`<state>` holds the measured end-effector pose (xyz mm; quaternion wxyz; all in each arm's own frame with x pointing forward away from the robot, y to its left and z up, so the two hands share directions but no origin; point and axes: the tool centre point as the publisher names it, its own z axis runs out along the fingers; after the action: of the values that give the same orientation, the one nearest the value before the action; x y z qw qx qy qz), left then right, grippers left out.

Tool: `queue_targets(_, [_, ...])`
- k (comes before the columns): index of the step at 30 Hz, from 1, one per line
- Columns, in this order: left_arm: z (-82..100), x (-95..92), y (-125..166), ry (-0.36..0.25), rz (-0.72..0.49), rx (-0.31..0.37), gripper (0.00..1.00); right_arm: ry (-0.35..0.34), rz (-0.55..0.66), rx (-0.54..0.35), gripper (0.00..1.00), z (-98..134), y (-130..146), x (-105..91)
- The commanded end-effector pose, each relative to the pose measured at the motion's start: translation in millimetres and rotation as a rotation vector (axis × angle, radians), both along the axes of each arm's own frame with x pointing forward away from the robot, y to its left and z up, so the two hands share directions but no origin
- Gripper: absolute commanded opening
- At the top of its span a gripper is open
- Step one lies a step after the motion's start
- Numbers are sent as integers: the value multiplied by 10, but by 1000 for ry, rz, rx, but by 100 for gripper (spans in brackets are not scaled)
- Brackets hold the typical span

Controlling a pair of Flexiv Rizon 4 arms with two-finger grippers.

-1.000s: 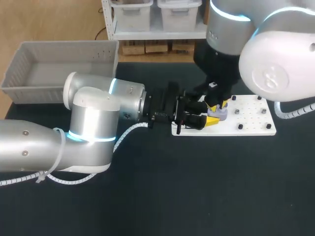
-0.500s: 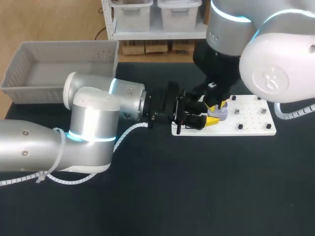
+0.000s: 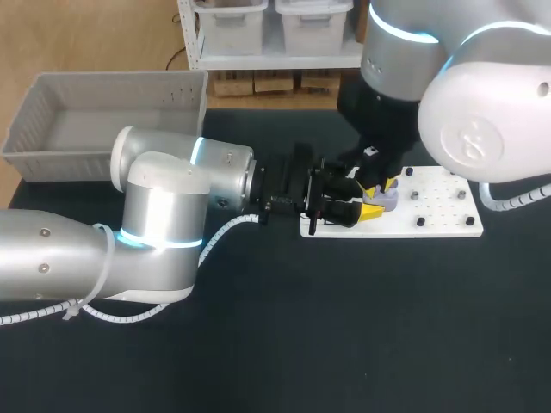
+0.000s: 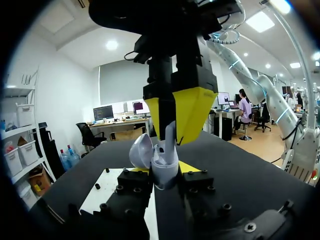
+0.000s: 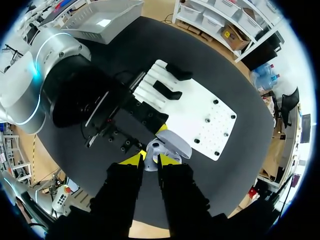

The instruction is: Pick up each earbud case from the left stands, insert the matching earbuds, close the lid, and place the case in the box.

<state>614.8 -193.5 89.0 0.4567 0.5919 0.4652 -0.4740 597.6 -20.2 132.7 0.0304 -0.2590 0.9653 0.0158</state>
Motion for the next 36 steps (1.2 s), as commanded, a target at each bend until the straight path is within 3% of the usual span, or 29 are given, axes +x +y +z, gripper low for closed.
queue_targets(1, [-8, -12, 3, -3, 5, -4, 0, -3, -3, 0, 0, -11, 1, 19])
queue_targets(36, [-8, -12, 3, -3, 5, -4, 0, 0, -13, -3, 0, -98, -15, 83])
